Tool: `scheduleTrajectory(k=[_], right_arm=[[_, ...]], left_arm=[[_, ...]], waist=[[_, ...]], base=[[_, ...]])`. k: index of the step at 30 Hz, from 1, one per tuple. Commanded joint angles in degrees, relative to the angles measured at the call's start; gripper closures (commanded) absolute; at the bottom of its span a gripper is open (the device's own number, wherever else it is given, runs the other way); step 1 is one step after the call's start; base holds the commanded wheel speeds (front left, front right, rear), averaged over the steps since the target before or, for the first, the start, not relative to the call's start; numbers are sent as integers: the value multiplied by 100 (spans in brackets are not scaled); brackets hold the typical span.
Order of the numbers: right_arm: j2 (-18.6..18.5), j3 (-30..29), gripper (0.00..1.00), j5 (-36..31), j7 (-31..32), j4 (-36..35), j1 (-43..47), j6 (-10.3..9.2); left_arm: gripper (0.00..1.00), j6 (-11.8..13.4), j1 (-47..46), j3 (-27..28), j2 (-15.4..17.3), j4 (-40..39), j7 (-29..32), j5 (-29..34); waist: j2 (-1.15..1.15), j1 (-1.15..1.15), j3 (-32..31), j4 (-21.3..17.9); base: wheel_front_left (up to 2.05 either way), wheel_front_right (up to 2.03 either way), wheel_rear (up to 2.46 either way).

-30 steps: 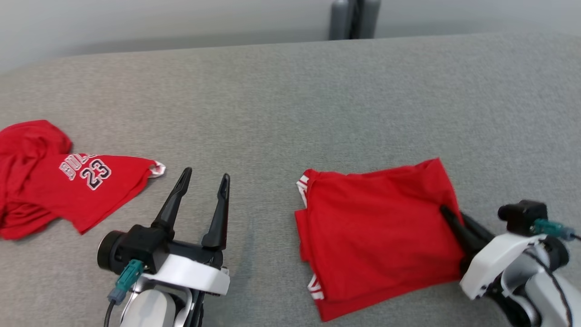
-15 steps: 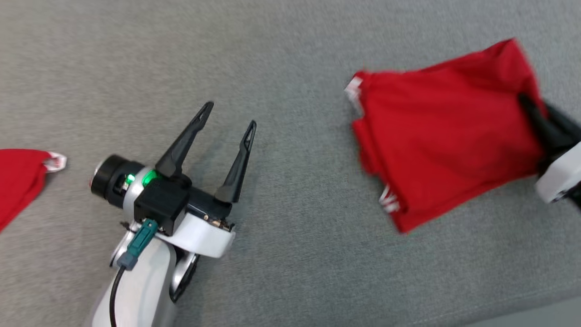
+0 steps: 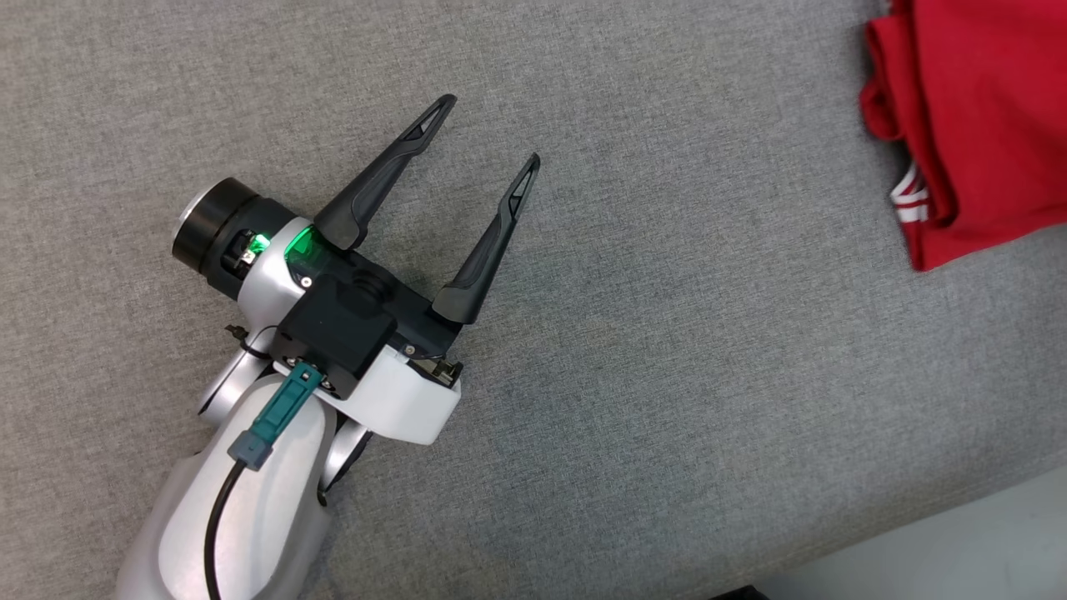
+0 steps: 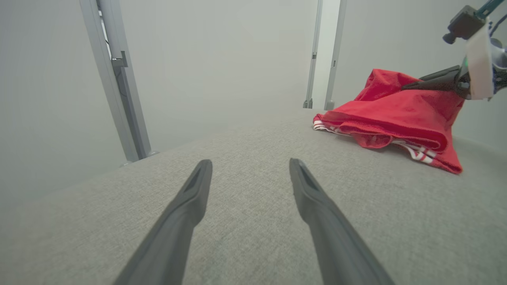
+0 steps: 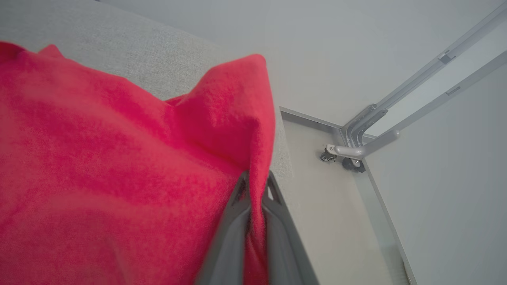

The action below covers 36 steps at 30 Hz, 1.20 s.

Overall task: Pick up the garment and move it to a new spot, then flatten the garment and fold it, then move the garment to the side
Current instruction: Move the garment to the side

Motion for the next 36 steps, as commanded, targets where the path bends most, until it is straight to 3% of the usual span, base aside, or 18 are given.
scheduleTrajectory(k=[1,13,14,15,25,36], right_arm=[[-61,-94,100,-188,-94,167,-175,-7],[96,-704,100,-1390,-218,1227,-702,-7],[112,-802,84,-1425,-228,1294,-749,-7],[166,-893,0,-1428,-235,1352,-760,-7],[445,-1382,0,-1897,-242,1236,-601,-7],[1082,-1697,0,-1779,-233,-365,296,-7]], left_arm=[[0,-19,-100,-12,40,-79,27,-55],[0,63,-79,-52,54,-169,35,-122],[0,66,-81,-54,51,-158,27,-131],[0,74,-79,-61,49,-143,19,-129],[0,155,18,-84,-43,98,-174,-260],[0,375,479,126,-287,517,-371,-675]], waist=[[0,0,46,-4],[0,0,135,164],[0,0,133,179],[0,0,125,194],[0,0,-255,329],[0,0,-1460,694]], base=[[0,0,0],[0,0,0],[0,0,0],[0,0,0],[0,0,0],[0,0,0]])
